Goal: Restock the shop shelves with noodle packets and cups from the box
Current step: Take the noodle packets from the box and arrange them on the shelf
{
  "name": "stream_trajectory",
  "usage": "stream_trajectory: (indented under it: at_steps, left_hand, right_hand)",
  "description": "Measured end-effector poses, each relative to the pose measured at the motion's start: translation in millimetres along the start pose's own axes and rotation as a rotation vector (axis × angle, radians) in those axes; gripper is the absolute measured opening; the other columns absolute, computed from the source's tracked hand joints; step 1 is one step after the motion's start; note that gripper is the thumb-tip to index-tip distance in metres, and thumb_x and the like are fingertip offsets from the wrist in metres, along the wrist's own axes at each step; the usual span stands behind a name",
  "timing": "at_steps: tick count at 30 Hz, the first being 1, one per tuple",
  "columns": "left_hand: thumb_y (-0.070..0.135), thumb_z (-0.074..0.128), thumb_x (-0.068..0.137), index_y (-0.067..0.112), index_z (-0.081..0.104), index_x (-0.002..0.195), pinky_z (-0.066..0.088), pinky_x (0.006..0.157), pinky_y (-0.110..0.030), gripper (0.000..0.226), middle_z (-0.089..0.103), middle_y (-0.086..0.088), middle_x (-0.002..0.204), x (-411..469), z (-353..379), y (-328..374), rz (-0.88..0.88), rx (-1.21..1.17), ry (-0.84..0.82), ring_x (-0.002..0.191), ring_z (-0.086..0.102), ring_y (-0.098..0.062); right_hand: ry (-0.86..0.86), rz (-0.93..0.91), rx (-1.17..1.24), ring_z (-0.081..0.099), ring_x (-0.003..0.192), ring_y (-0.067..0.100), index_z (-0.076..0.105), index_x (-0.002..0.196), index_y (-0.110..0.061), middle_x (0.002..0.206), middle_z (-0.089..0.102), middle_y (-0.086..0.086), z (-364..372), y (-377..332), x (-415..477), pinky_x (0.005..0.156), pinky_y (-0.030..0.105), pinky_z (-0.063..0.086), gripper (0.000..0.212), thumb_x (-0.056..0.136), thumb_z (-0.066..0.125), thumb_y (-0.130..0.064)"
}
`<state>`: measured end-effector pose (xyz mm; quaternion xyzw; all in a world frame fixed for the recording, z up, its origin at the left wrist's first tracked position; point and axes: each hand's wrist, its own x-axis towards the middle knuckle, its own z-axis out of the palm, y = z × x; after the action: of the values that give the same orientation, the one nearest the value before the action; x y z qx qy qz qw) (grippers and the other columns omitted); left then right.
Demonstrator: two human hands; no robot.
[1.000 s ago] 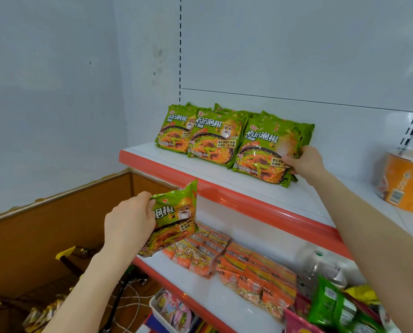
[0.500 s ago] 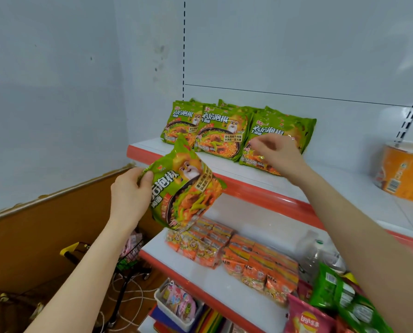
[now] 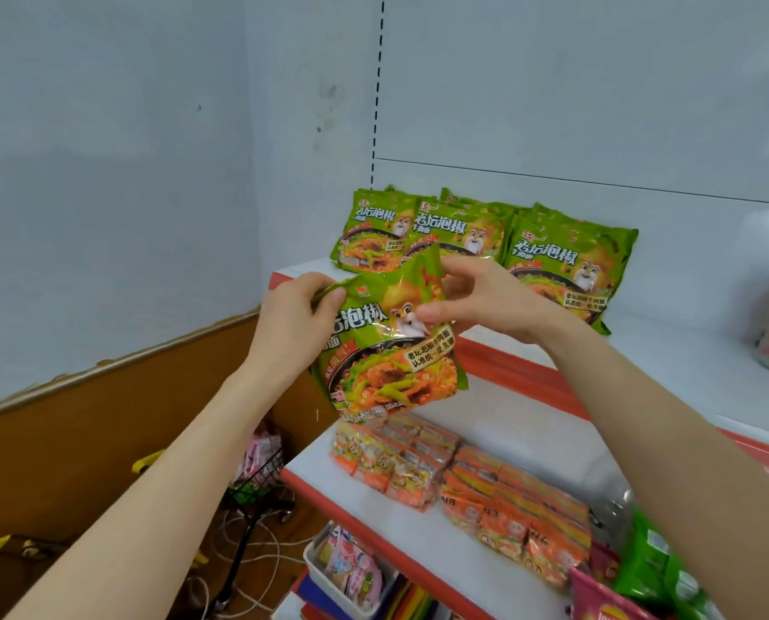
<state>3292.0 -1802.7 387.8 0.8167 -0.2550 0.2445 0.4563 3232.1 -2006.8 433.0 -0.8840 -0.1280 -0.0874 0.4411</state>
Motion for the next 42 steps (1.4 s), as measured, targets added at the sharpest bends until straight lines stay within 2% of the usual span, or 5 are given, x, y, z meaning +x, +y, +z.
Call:
stream_trajectory:
  at_steps: [6,13,32,38,42]
  left_hand:
    - [0.025,0.043,0.097,0.005,0.037,0.139,0.032,0.106,-0.035,0.047,0.045,-0.014,0.141,36,15,-22,-0.097,0.069,0.178,0.128,0.044,-0.027]
    - [0.046,0.037,0.095,0.004,0.017,0.146,0.013,0.116,-0.034,0.070,0.015,-0.017,0.154,33,88,-50,-0.034,0.383,-0.237,0.144,0.012,-0.026]
    - [0.058,0.027,0.092,0.007,0.007,0.148,0.007,0.118,-0.034,0.078,0.007,-0.012,0.157,34,112,-59,-0.044,0.522,-0.326,0.145,0.003,-0.023]
    - [0.057,0.029,0.092,0.007,0.009,0.148,0.009,0.118,-0.035,0.078,0.009,-0.012,0.157,33,111,-53,-0.067,0.544,-0.331,0.145,0.006,-0.023]
    - [0.053,0.029,0.094,0.007,0.011,0.148,0.009,0.117,-0.032,0.073,0.012,-0.010,0.156,29,107,-45,-0.063,0.563,-0.315,0.145,0.009,-0.021]
  right_hand:
    - [0.376,0.039,0.166,0.064,0.065,0.006,0.055,0.084,-0.028,0.078,0.061,-0.002,-37,4,55,0.061,0.032,0.056,0.021,0.079,0.070,-0.014]
    - [0.605,0.075,0.171,0.065,0.083,0.026,0.051,0.092,-0.020,0.097,0.063,0.007,-31,35,154,0.075,0.047,0.056,0.026,0.077,0.072,-0.018]
    - [0.409,0.204,-0.185,0.039,0.061,0.018,0.030,0.064,-0.017,0.062,0.035,0.000,-21,68,191,0.063,0.034,0.037,0.046,0.078,0.073,-0.028]
    - [0.524,0.134,-0.147,0.043,0.092,0.018,0.037,0.125,-0.002,0.104,0.047,0.006,-30,61,182,0.074,0.029,0.038,0.058,0.083,0.066,-0.030]
    - [0.597,0.037,-0.432,0.049,0.112,0.025,0.045,0.126,-0.006,0.127,0.050,0.011,-36,51,178,0.086,0.033,0.039,0.041,0.091,0.052,-0.027]
